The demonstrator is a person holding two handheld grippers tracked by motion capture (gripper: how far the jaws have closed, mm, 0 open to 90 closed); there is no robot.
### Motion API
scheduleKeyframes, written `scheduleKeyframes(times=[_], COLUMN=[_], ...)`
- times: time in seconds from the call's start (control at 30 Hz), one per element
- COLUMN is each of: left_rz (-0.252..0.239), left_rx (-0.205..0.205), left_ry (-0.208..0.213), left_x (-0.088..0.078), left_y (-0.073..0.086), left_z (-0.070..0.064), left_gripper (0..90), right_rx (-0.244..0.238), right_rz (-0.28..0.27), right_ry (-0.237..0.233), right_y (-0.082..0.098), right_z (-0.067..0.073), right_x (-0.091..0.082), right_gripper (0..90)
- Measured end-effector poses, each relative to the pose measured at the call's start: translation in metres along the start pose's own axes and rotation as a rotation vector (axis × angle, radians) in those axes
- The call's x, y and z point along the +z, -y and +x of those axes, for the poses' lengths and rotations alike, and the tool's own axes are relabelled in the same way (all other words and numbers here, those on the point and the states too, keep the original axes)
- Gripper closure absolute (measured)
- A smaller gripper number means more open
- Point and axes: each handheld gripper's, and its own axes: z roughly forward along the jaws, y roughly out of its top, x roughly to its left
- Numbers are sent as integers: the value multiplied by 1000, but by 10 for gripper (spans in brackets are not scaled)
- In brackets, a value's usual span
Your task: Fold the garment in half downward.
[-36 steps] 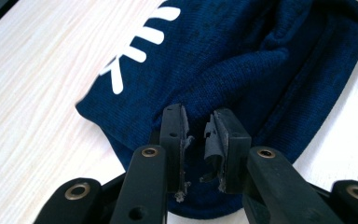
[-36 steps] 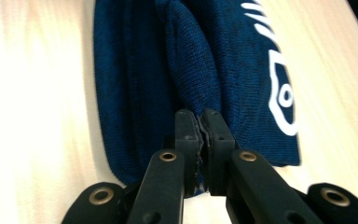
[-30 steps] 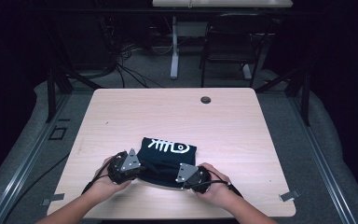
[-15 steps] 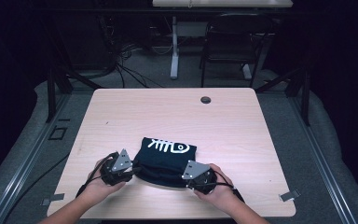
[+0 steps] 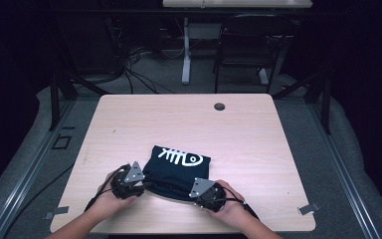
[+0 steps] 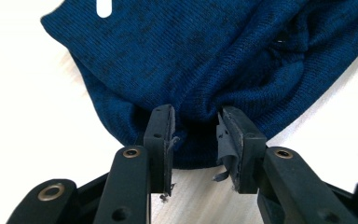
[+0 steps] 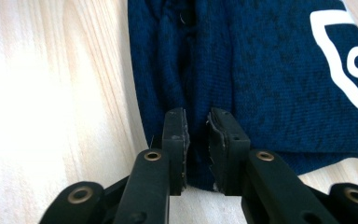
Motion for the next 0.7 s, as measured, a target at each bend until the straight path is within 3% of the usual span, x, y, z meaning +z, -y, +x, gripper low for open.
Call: scheduleKeyframes(times=[0.17,0.5,0.57,0.7], left_rz=[-3,1,-1,-9], left_rx=[-25,-100,-114,-132], left_ry=[6,-2,-4,-13], left_x=[6,25,28,33], left_y=[-4,-23,-25,-29], left_z=[-1,4,5,8], left_gripper=[673,676,677,676], right_rx=[8,70,111,141], right_rz=[17,52,41,42], right_ry=[16,88,96,103], right_y=[6,11,13,17], right_z=[-6,-37,-44,-54], right_x=[3,8,10,13], right_gripper=[785,776,774,771])
